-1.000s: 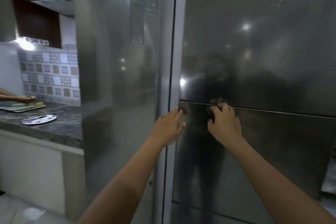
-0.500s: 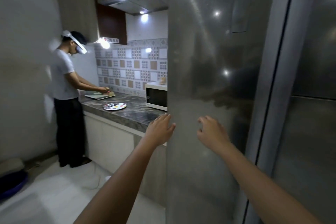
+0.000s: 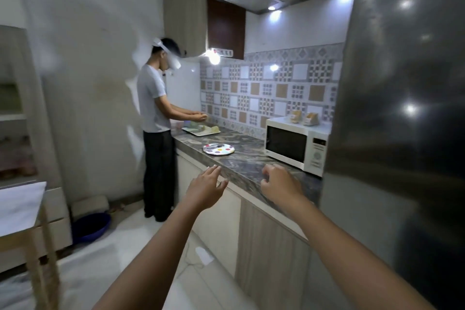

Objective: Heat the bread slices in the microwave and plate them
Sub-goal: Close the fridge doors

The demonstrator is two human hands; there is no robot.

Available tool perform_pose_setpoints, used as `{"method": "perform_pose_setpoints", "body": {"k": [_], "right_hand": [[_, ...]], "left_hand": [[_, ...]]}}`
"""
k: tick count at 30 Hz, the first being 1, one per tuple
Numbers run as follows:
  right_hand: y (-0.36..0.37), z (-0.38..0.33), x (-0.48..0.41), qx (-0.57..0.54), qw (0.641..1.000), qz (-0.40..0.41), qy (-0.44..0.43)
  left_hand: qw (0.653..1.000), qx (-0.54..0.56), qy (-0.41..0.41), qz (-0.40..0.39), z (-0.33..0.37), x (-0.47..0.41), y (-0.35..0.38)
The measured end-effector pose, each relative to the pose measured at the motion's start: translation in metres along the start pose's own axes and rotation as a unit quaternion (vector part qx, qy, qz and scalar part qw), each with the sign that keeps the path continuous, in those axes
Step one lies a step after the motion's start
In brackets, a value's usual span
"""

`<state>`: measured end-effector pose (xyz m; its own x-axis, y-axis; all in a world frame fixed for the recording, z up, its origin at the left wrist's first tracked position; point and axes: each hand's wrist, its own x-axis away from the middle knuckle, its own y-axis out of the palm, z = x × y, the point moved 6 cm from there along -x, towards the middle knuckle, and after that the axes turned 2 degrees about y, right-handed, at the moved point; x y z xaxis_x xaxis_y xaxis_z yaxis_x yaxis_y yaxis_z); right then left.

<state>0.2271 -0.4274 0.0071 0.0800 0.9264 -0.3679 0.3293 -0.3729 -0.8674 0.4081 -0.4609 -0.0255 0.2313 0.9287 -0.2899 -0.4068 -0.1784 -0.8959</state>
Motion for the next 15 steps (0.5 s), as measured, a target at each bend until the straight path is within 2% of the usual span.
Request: {"method": "perform_pose_setpoints", "body": {"k": [6, 15], "right_hand": [[0.048, -0.006, -0.134, -0.052, 0.999, 0.003, 0.003], [0.178, 0.011, -0.267, -0.074, 0.992, -0.085, 0.053]], "left_hand": [[0.998, -0.004, -0.055, 0.018, -0.065, -0.099, 0.009], [0.994, 0.016, -0.111, -0.014, -0.162, -0.217, 0.062]]}}
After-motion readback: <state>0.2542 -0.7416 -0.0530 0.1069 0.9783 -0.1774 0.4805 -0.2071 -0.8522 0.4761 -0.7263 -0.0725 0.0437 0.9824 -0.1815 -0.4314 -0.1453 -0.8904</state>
